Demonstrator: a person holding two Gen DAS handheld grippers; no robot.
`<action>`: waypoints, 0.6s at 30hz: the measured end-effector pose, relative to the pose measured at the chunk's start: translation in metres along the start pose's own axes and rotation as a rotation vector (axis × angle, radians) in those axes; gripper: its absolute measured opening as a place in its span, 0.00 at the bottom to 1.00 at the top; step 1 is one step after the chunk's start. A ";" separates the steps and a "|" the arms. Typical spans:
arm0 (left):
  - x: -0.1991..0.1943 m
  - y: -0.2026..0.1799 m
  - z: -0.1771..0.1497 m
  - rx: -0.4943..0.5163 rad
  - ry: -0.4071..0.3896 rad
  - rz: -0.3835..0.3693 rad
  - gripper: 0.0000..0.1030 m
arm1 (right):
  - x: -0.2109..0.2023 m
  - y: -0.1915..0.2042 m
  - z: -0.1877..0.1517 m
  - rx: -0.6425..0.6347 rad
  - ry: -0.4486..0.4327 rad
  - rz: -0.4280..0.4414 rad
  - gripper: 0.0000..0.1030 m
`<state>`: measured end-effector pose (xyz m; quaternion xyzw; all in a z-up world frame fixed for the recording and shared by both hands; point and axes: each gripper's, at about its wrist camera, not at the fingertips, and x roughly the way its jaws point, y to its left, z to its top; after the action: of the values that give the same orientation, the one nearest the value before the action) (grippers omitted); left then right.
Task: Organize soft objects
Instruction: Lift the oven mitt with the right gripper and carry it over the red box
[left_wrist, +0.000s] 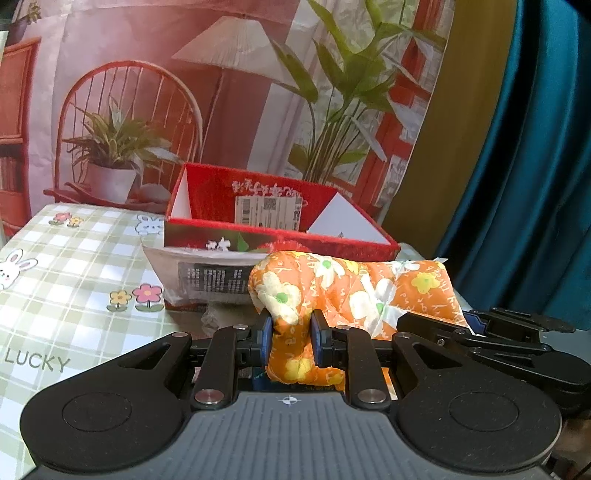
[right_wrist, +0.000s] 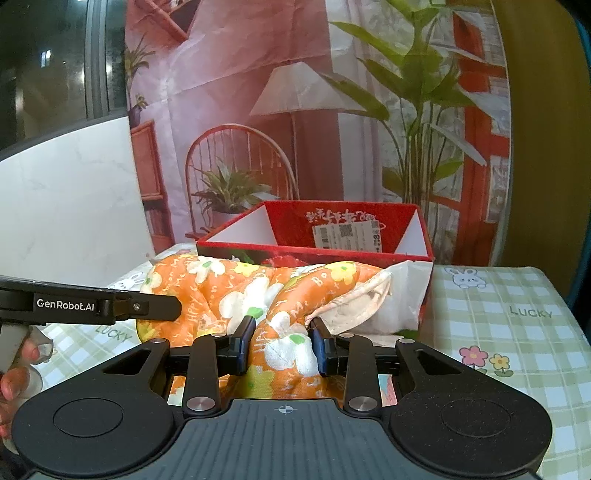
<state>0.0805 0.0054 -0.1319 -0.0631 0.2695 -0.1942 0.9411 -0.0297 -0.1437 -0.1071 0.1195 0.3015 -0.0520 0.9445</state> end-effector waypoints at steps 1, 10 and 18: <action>-0.002 0.000 0.002 0.002 -0.010 0.000 0.22 | 0.000 0.001 0.001 -0.002 -0.003 0.000 0.28; -0.018 -0.006 0.022 0.026 -0.091 -0.002 0.22 | -0.010 0.008 0.026 -0.039 -0.058 0.005 0.28; -0.016 -0.008 0.045 0.053 -0.117 -0.005 0.22 | -0.007 0.006 0.051 -0.067 -0.080 0.015 0.28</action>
<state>0.0895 0.0050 -0.0845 -0.0502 0.2085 -0.1995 0.9562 -0.0057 -0.1512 -0.0618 0.0881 0.2640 -0.0393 0.9597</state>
